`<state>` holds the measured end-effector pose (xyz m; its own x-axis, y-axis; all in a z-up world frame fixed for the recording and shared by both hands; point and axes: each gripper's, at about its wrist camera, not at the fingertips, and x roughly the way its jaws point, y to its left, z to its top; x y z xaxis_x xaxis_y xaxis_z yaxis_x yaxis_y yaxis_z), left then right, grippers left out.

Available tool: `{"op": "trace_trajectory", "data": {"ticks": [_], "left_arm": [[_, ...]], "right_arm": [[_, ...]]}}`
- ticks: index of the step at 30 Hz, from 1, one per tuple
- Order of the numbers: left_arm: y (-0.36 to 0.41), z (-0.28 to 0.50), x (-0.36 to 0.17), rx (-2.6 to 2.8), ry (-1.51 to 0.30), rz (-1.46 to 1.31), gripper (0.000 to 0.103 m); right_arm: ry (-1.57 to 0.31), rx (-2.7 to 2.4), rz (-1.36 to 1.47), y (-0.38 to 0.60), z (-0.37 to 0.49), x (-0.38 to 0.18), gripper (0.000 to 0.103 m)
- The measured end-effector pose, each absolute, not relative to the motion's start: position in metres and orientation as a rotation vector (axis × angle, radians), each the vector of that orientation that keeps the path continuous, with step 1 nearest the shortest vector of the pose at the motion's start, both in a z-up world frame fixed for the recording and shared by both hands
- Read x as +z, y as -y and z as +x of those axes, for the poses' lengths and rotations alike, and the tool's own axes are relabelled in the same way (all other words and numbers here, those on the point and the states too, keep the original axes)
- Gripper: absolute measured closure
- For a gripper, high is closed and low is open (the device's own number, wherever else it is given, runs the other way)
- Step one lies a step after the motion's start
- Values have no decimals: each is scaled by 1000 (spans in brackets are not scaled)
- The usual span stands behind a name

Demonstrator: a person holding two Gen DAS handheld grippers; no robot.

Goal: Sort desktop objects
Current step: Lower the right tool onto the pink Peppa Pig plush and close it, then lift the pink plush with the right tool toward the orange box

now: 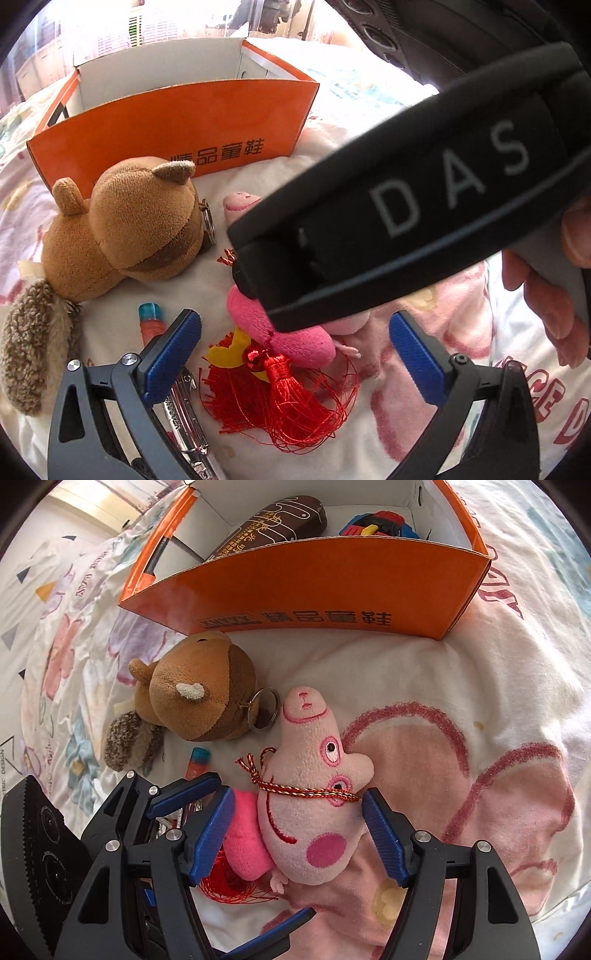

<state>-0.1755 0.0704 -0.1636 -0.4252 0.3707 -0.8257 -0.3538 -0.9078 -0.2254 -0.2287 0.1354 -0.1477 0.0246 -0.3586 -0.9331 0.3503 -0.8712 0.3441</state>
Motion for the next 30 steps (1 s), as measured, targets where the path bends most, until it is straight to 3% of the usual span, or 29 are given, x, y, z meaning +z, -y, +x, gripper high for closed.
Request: {"op": "trace_trajectory", "data": {"ticks": [17, 18, 20, 22, 30], "left_arm": [[-64, -198, -167, 2321, 124, -1420, 1], [-64, -199, -167, 2320, 132, -1422, 3], [-63, -202, -165, 2318, 147, -1425, 18], [-63, -204, -163, 2310, 163, -1427, 23], [-63, -210, -154, 2293, 171, -1427, 35]], "right_arm": [[-2, -1876, 1846, -132, -228, -169, 27], [-1, -1875, 1846, -132, -228, -170, 27], [4, -1877, 1842, -132, -227, -170, 27], [19, -1872, 1841, -132, -226, -170, 29], [0, -1869, 1827, -132, -222, -162, 45]]}}
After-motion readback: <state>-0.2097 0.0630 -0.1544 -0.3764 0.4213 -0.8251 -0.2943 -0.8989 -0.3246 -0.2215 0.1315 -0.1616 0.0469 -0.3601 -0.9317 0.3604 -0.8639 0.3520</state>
